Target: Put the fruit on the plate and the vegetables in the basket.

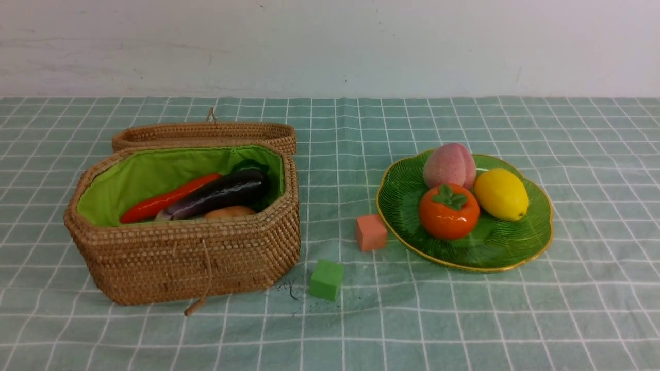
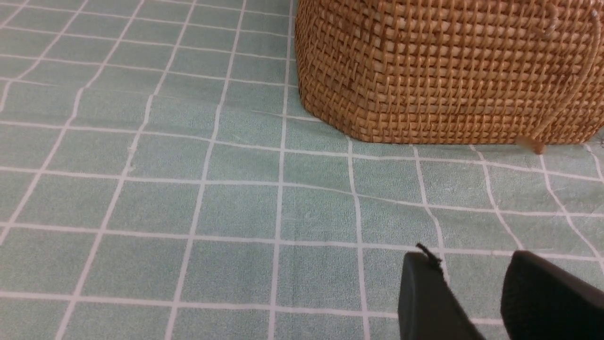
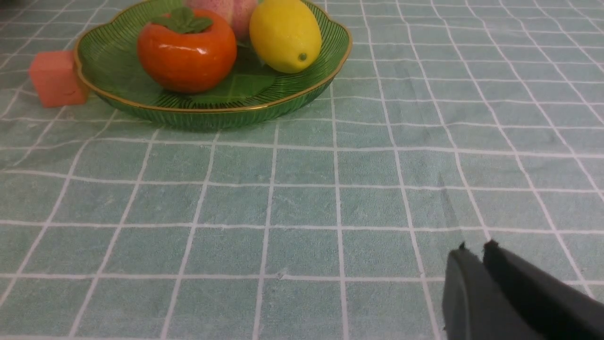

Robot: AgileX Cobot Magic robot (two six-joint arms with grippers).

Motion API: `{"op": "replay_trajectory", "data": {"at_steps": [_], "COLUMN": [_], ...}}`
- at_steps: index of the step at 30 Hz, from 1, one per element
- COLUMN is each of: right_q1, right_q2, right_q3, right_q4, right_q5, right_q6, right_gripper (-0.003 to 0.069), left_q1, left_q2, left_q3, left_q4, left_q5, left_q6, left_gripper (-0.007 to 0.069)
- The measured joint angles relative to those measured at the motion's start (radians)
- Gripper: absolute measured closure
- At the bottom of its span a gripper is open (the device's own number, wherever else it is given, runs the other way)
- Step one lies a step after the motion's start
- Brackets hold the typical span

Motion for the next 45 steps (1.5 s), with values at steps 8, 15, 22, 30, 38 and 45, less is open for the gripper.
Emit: {"op": "replay_trajectory", "data": {"at_steps": [8,15,22,30,38,45], "right_q1": [0.0,0.0,0.0,0.0,0.0,0.0], "right_q2": [0.0,0.0,0.0,0.0,0.0,0.0], "right_q3": [0.0,0.0,0.0,0.0,0.0,0.0], "right_q4": [0.0,0.0,0.0,0.0,0.0,0.0], "right_q5": [0.0,0.0,0.0,0.0,0.0,0.0], "right_q6": [0.0,0.0,0.0,0.0,-0.002,-0.002], "right_gripper": [0.0592,0.0584,0.0574,0.0571,0.0567,0.0559], "left_q1": [0.0,0.0,0.0,0.0,0.0,-0.039], "left_q2": [0.0,0.0,0.0,0.0,0.0,0.0], "left_q3": [0.0,0.0,0.0,0.0,0.0,0.0], "left_q4": [0.0,0.0,0.0,0.0,-0.001,-0.002], "left_q5": [0.0,0.0,0.0,-0.006,-0.006,-0.006], "left_q6": [0.0,0.0,0.0,0.0,0.0,0.0], "left_gripper": [0.0386,0.0386,0.0386,0.0386,0.0386,0.0386]}}
